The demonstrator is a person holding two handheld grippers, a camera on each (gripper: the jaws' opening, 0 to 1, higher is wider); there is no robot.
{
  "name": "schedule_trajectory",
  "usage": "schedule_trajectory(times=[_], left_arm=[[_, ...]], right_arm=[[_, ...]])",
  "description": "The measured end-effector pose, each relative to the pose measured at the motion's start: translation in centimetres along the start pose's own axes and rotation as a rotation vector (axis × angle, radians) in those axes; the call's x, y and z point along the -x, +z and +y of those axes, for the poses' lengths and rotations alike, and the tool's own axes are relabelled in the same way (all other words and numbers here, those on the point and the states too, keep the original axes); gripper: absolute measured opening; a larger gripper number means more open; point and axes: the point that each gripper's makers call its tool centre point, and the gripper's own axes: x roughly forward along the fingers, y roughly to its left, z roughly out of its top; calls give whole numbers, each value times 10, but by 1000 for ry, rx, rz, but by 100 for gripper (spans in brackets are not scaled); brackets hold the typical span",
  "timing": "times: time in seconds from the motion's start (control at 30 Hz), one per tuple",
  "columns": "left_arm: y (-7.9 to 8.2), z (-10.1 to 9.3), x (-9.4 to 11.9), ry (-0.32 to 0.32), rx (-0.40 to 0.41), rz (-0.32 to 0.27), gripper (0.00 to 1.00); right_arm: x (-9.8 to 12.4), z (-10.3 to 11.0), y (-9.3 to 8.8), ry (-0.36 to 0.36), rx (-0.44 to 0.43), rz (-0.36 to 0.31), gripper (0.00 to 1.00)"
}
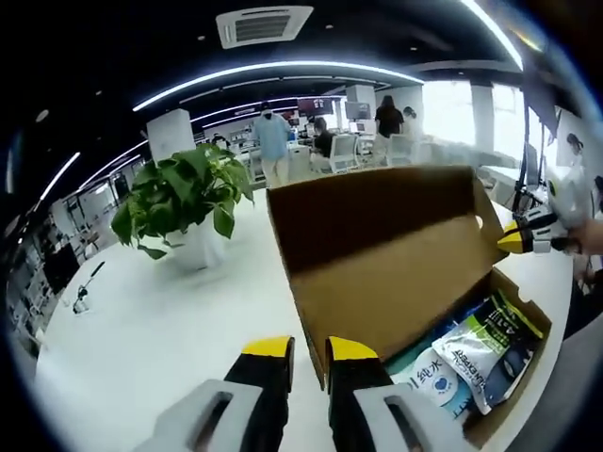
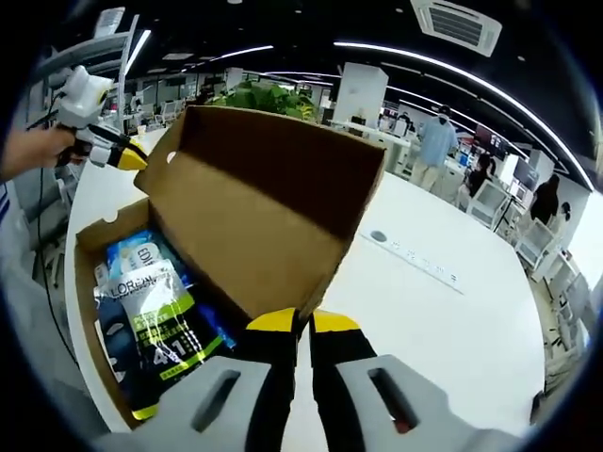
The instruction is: Operate the shoe box by opening the lid, removing the specified soft item, and placing it in the target area until the item is outside and the box remains undamaged.
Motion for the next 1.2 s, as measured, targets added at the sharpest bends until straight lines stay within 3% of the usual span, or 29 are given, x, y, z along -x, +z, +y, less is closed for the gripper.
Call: schedule_trajectory(times=[0.47, 1.2], left_arm=[[-18, 0, -10, 5, 13, 47, 6], [-16, 1, -25, 3, 18, 50, 3]], right_arm=[[-9, -6, 1, 2, 4, 16, 3], [-27, -11, -5, 11, -20, 50, 5]])
